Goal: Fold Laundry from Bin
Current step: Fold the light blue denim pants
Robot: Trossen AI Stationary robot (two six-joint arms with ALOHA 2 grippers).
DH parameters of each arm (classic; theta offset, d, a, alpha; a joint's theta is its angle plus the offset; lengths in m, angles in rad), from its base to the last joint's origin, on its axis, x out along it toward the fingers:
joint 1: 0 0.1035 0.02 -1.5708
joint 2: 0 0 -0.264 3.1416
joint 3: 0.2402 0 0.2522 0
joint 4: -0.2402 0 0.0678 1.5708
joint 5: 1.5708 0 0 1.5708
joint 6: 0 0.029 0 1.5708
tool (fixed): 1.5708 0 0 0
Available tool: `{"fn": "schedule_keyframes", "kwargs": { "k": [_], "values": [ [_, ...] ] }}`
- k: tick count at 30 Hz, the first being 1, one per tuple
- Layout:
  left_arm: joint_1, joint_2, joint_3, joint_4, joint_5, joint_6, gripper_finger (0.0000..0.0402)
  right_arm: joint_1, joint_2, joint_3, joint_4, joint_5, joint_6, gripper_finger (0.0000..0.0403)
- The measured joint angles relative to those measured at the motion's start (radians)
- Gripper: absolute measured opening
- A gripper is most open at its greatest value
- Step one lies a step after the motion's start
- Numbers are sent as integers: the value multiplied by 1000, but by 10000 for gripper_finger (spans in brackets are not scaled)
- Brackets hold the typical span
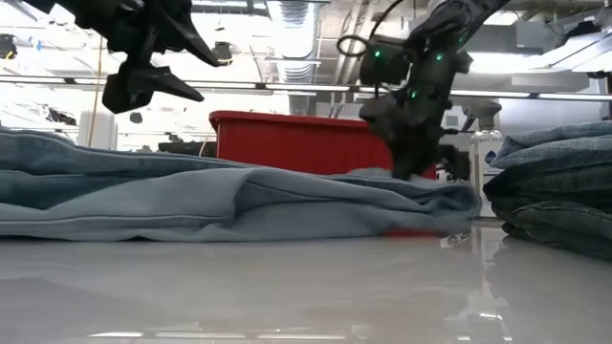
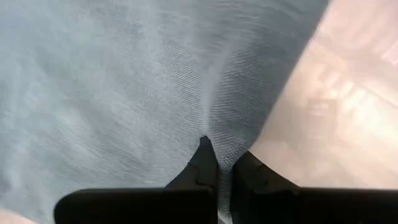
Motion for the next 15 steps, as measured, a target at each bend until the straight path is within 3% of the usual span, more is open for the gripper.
{"fn": "schedule_keyframes", "kwargs": {
  "k": [7,15],
  "values": [
    [-3,82,-3,22,-76,-7,135,-75,-164,0,-162,48,-36,32],
    [31,314,-3,275,0,90,46,-144,-269,0,-184,47,-62,32]
  ]
}}
